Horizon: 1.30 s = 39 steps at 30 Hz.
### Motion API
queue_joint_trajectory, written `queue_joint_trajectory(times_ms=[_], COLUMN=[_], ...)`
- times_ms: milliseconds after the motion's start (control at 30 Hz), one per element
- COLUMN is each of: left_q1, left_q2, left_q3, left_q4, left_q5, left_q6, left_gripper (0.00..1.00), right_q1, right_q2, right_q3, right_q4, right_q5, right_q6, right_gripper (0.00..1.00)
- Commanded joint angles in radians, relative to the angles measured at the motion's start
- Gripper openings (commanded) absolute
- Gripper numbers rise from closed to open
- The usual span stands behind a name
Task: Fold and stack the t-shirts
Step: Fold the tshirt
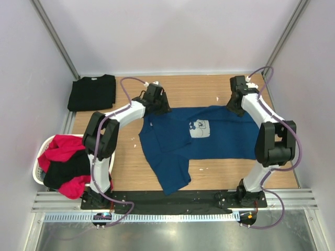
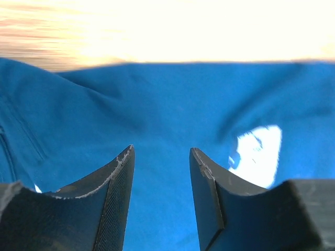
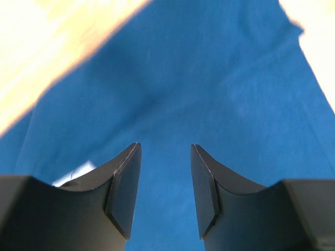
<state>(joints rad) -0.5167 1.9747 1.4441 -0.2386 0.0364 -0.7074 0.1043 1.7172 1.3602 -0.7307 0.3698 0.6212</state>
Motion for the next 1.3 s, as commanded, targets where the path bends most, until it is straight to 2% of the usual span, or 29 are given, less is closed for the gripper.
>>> queue_joint_trajectory(times_ms=[0,267,400,567,800,933,1067,1267], left_q1=[0.007,0.021,0.047,0.093,0.122,0.141,0.179,0.237], left_q2=[0.059,0.128,0.138,0.174,0.309,0.377,0.412,0.481], left_q3=[0.036,0.036,0.052,0.136,0.341,0.426,0.482,0.614], left_q4=[0.001,-0.048,-0.141,-0.255,-0.332,-0.361,-0.383,-0.395], left_q5=[-0.116,-0.191,-0.266,-0.319,-0.276,-0.271,-0.263,-0.26], left_q6=[-0.075,-0.207,-0.27,-0.299,-0.242,-0.239,-0.245,-0.207], left_gripper=[0.47,0.47,0.47,0.46,0.45,0.45,0.45,0.45], right_q1=[-0.049,-0.14,-0.172,-0.224,-0.219,-0.198,-0.186,-0.178], right_q2=[0.064,0.258,0.323,0.367,0.415,0.478,0.623,0.693], right_q3=[0.011,0.112,0.125,0.129,0.194,0.293,0.465,0.612], right_q4=[0.227,0.278,0.263,0.258,0.298,0.323,0.234,0.205], right_q5=[-0.031,-0.074,-0.065,-0.077,-0.184,-0.212,-0.207,-0.209], right_q6=[-0.087,-0.173,-0.181,-0.199,-0.244,-0.265,-0.253,-0.236], right_gripper=[0.49,0.49,0.49,0.49,0.49,0.52,0.53,0.53])
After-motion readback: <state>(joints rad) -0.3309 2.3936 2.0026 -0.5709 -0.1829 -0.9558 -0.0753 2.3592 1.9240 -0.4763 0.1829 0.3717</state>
